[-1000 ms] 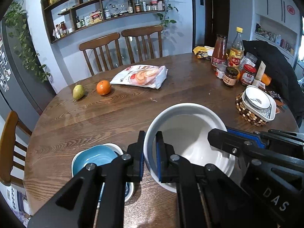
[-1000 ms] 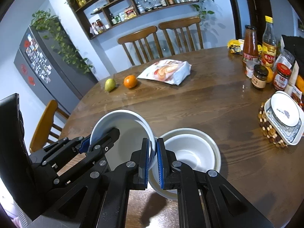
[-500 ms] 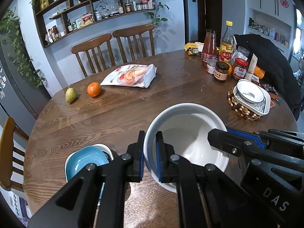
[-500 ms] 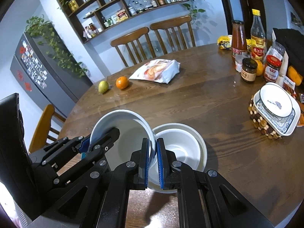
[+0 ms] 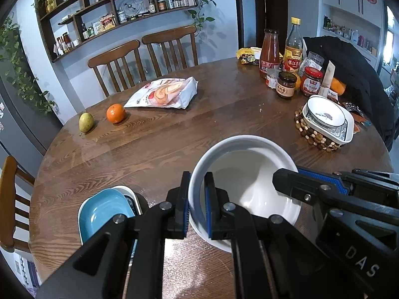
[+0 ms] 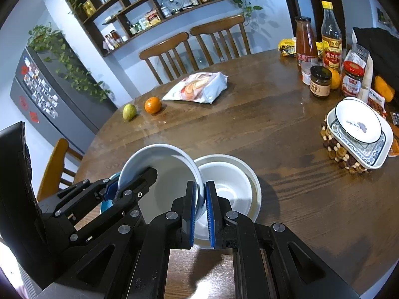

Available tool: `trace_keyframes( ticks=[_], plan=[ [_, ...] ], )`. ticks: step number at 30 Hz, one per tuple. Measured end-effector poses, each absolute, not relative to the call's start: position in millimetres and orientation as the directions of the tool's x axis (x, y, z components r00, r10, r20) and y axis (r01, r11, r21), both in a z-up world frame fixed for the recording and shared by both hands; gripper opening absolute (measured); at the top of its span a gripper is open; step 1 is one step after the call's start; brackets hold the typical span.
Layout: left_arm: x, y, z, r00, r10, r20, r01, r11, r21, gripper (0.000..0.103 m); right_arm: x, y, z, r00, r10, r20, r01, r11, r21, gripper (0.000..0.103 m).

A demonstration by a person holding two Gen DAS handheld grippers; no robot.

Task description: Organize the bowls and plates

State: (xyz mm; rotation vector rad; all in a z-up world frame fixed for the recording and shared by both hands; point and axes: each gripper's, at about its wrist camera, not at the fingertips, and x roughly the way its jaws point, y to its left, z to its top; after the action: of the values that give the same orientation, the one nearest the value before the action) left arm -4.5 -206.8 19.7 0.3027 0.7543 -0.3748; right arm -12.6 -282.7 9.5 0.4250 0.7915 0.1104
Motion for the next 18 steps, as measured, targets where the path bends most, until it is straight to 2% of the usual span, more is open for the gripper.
trace_keyframes(
  ticks=[18],
  plan=[
    [9, -216, 21, 0.642, -0.225, -0.733, 0.45, 0.885, 0.123, 0.008, -3, -292, 6, 0.689, 0.267, -0.674, 0.066, 0.902, 0.426, 0.012]
  ],
)
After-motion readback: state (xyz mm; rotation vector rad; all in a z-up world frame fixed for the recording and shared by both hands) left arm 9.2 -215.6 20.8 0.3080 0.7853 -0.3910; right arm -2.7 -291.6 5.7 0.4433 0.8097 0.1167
